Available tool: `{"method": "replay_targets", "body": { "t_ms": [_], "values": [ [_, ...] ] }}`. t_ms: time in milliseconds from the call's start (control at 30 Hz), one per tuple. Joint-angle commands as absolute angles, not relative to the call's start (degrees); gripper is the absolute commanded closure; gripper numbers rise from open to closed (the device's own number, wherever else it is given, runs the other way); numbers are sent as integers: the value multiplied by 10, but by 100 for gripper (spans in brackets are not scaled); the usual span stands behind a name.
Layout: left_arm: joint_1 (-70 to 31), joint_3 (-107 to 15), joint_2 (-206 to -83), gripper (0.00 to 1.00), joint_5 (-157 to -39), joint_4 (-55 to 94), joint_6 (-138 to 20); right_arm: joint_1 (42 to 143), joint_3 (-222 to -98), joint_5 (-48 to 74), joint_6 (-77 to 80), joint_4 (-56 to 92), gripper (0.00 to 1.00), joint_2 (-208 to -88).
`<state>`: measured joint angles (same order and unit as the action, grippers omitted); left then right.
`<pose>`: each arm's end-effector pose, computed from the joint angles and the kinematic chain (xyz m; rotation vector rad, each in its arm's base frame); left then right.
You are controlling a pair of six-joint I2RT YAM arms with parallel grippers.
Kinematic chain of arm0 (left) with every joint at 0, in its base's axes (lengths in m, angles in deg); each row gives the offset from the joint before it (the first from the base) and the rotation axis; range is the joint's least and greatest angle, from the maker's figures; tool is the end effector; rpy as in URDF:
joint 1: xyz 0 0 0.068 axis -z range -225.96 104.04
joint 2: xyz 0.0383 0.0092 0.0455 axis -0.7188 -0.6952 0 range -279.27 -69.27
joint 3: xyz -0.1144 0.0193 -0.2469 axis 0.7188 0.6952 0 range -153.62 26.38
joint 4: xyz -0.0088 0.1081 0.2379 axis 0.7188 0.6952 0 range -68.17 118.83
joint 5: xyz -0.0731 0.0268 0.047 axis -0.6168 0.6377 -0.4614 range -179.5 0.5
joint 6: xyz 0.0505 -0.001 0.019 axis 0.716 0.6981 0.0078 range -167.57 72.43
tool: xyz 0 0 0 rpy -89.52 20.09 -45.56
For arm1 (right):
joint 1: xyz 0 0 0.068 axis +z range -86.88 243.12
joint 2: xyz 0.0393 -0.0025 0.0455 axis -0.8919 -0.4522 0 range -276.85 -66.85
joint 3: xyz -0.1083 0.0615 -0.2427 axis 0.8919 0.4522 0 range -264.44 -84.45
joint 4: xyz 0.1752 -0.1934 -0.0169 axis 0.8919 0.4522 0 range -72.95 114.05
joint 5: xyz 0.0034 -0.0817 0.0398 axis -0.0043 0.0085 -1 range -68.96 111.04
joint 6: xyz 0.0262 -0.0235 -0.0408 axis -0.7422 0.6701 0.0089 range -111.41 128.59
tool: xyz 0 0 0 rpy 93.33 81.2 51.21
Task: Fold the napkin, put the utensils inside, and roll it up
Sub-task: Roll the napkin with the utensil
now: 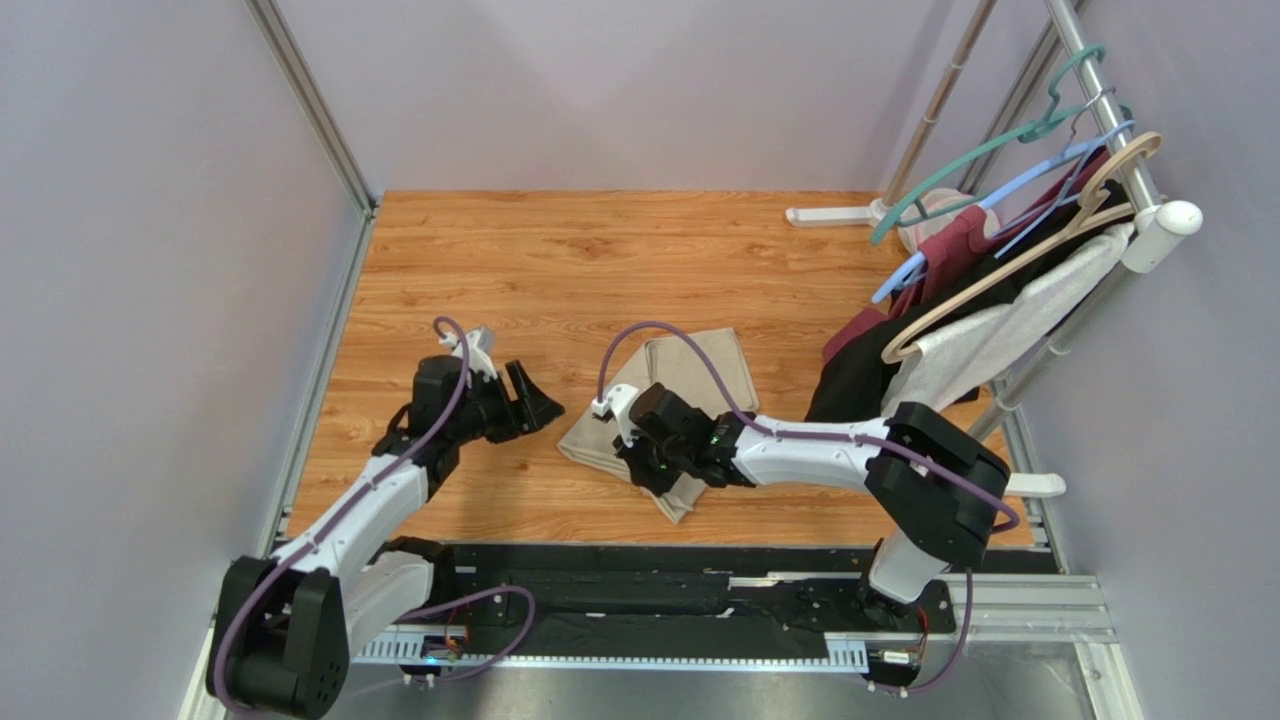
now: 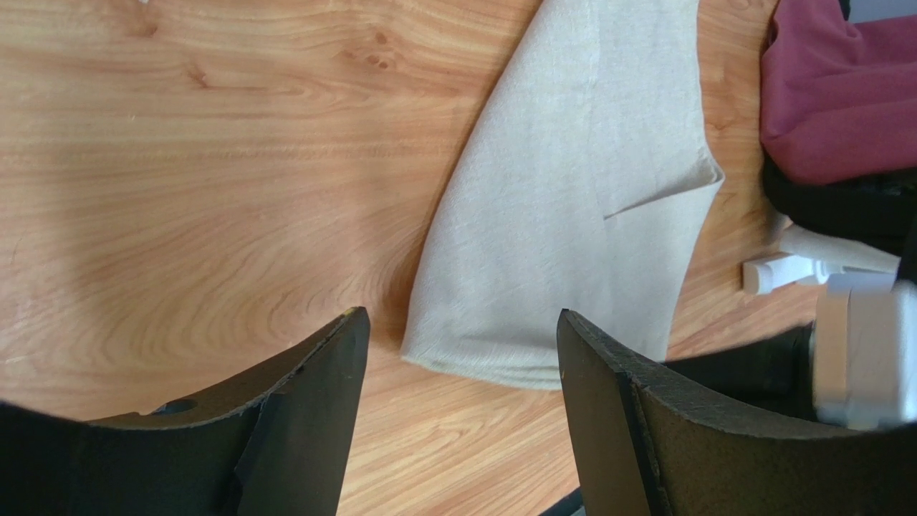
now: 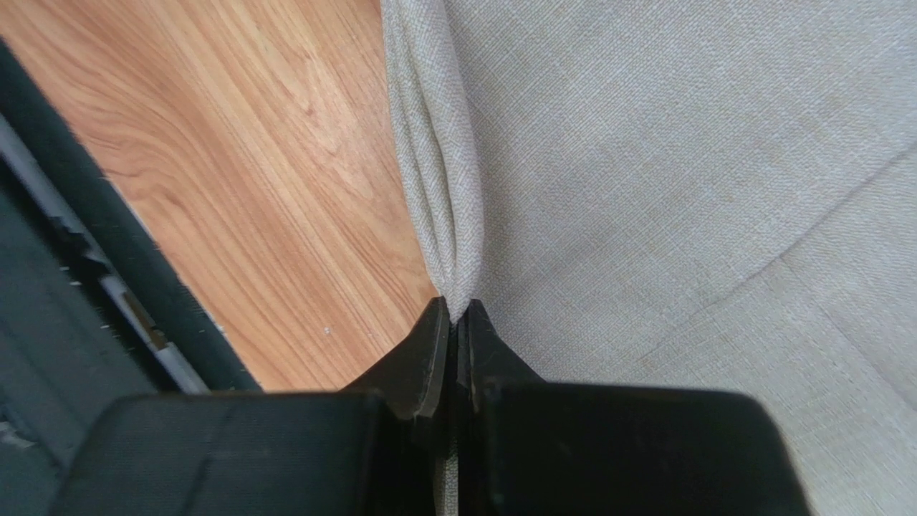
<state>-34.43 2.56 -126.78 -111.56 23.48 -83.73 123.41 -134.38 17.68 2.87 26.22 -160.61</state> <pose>0.1958 -0.0536 0.1882 -0.2603 2.2624 -0.8774 0.1576 0.2804 0.1630 -1.2051 2.2810 0.5336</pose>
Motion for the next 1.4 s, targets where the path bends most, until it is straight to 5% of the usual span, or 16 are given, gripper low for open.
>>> {"method": "replay_targets", "body": {
  "t_ms": [0, 433, 733, 933, 1367],
  "values": [
    [-347, 56, -1217, 27, -1102, 222, -797, 1179, -1329, 9, -19, 197, 100, -1592],
    [-345, 82, -1300, 22, -1179, 111, -812, 1068, -1276, -181, -118, 24, 100, -1655],
    [-333, 100, -1297, 18, -1209, 75, -791, 1018, -1273, -219, -157, -9, 100, -1709],
    [-245, 85, -1282, 21, -1124, 109, -791, 999, -1278, -230, -170, -11, 100, -1730],
    [-226, 86, -1405, 21, -1171, 14, -891, 997, -1280, -225, -166, -8, 100, -1736]
  ]
}}
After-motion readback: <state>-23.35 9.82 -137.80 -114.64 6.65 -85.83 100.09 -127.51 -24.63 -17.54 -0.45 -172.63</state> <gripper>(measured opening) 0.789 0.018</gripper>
